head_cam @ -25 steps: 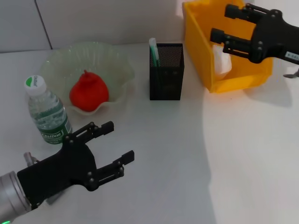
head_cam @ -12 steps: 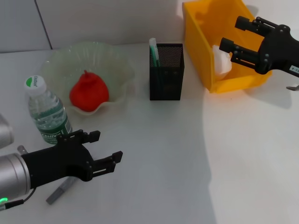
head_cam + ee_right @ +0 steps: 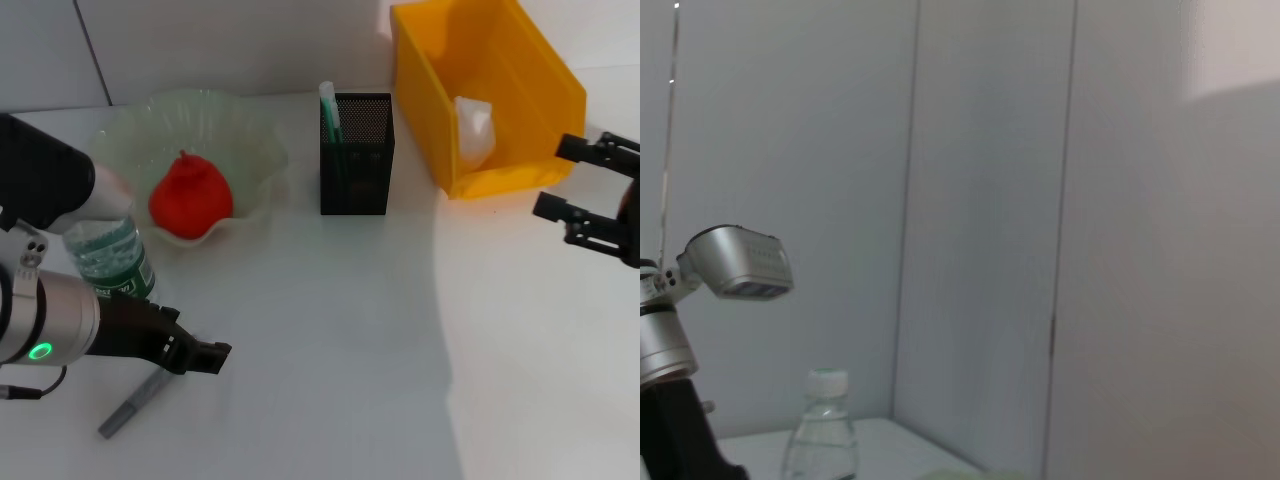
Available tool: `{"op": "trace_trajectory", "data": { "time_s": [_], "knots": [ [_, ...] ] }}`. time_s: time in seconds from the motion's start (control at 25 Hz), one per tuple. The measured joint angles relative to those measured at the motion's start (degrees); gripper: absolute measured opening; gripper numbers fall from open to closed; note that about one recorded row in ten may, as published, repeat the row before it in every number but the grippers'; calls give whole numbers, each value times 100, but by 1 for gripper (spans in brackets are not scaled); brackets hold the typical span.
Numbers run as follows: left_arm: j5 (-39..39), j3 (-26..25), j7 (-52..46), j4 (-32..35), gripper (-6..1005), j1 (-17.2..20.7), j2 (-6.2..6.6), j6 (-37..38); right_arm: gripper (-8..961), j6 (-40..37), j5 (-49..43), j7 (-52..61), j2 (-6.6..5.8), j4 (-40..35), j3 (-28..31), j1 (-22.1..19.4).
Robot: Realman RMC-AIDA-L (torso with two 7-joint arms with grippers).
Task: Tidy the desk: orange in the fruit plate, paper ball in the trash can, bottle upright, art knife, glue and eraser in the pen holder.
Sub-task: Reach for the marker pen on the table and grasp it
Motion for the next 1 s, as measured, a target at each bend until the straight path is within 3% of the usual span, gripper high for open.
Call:
{"op": "trace_trajectory", "data": {
  "time_s": [0.16,0.36,0.4,0.48,0.52,0.6,0.8,1.0],
  "knots": [
    [102,17,-117,19,778,-135,-4,132,709,-94,-13,-215,-80,325,371,-66],
    [153,33,-179,28,778,-201,-9,199,709,-29,-47,-272,-86,373,387,-89],
    [245,47,-401,-8,778,-469,-18,394,709,-4,-90,-290,-76,376,391,-83],
    [245,47,-401,-8,777,-469,-18,394,709,53,-193,-314,-62,383,425,-67],
    [529,18,-767,-256,777,-1111,-36,909,709,82,-218,-318,-61,387,433,-67],
    [599,-18,-787,-515,776,-1437,-61,1109,709,133,-245,-321,-61,392,437,-77],
    [619,-10,-803,-1009,772,-1761,-62,1179,709,-45,-552,-324,-101,400,431,-134],
    [624,11,-803,-1187,757,-1841,-61,1155,709,-230,-780,-370,-116,384,438,-189]
  ]
}}
